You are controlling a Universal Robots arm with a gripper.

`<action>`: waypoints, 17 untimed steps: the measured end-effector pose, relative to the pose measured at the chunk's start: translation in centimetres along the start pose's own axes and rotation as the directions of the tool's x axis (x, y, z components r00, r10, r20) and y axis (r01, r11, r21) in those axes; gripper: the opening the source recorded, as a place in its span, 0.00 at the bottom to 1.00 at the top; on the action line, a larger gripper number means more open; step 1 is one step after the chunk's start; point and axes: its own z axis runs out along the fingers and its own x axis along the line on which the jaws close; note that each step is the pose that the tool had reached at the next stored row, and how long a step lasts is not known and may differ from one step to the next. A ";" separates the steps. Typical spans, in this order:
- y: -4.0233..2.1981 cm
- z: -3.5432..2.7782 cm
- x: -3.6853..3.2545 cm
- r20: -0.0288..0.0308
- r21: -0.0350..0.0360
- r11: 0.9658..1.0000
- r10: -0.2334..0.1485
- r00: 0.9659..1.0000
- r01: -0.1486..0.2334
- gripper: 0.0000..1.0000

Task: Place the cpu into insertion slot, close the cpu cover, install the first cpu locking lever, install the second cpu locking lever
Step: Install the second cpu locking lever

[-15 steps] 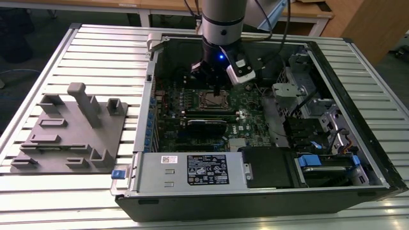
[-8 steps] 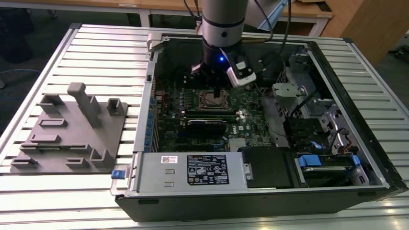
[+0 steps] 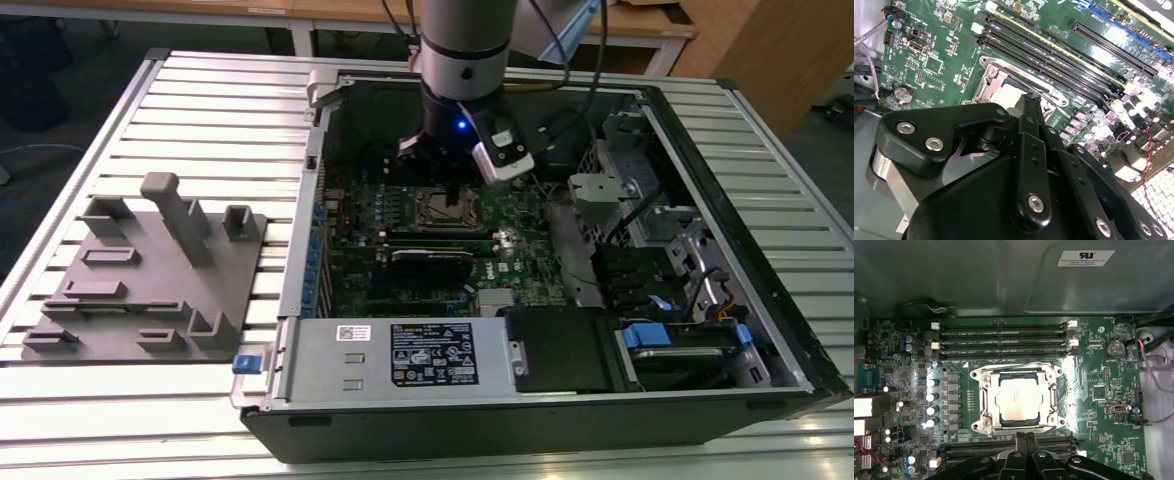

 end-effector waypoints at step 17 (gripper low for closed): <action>-0.71 -0.01 0.40 0.000 0.000 1.000 0.000 1.000 0.000 0.11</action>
